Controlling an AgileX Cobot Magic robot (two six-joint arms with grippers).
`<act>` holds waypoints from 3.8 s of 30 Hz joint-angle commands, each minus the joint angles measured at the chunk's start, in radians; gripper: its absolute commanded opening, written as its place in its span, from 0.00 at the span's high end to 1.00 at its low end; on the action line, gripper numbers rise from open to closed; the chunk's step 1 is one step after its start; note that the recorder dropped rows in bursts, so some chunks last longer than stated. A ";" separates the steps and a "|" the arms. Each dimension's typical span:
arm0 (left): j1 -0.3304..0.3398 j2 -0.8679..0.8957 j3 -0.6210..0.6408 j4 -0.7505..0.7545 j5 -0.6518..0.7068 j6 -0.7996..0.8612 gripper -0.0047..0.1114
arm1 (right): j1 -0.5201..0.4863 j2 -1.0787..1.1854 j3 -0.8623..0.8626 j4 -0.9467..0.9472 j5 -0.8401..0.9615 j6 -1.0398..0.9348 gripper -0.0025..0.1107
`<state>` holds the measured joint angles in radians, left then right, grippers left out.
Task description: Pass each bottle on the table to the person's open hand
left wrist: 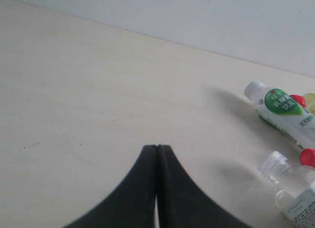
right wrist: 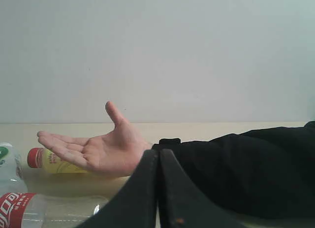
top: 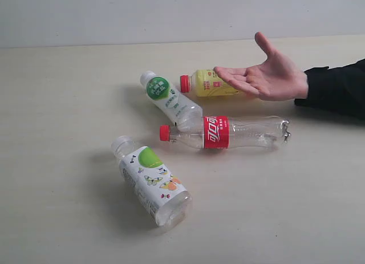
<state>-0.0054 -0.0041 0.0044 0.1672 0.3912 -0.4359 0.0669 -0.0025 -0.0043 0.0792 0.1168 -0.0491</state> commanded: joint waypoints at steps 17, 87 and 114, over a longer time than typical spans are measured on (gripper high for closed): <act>-0.007 0.004 -0.004 0.233 -0.173 0.071 0.96 | 0.003 0.002 0.004 0.000 -0.013 0.001 0.98; -0.245 1.453 -1.204 0.011 0.800 1.497 0.96 | 0.003 0.002 0.004 0.000 -0.013 0.001 0.98; -0.764 1.733 -1.235 -0.167 0.590 1.873 0.44 | 0.003 0.002 0.004 0.000 -0.029 0.001 0.98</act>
<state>-0.7651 1.7049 -1.2257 0.0000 0.9831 1.4352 0.0669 -0.0025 -0.0043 0.0792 0.1016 -0.0491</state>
